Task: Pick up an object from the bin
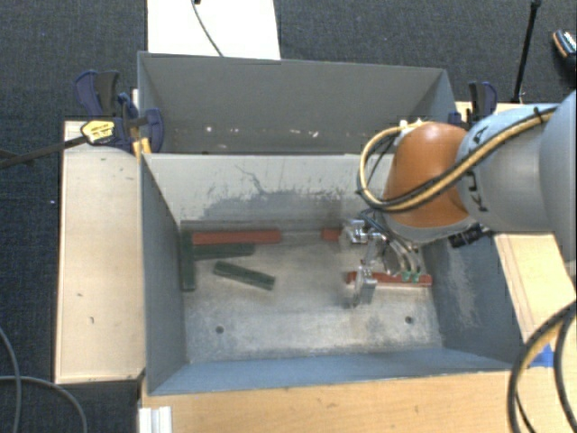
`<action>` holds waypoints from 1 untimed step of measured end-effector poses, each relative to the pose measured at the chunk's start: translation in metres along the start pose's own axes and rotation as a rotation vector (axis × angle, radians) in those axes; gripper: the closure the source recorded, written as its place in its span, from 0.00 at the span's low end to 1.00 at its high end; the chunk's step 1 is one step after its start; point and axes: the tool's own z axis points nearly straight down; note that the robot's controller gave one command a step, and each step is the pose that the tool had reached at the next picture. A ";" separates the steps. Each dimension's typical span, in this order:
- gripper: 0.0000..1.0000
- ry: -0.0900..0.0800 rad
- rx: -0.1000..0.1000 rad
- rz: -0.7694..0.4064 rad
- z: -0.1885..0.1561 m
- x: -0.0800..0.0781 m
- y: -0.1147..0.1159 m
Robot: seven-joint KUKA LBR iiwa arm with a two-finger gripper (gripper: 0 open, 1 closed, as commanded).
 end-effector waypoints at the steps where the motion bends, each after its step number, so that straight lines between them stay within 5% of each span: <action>1: 0.00 -0.002 0.003 -0.303 0.000 -0.009 -0.087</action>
Offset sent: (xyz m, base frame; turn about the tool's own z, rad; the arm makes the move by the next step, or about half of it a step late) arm 0.0090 -0.0847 -0.0006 -0.3071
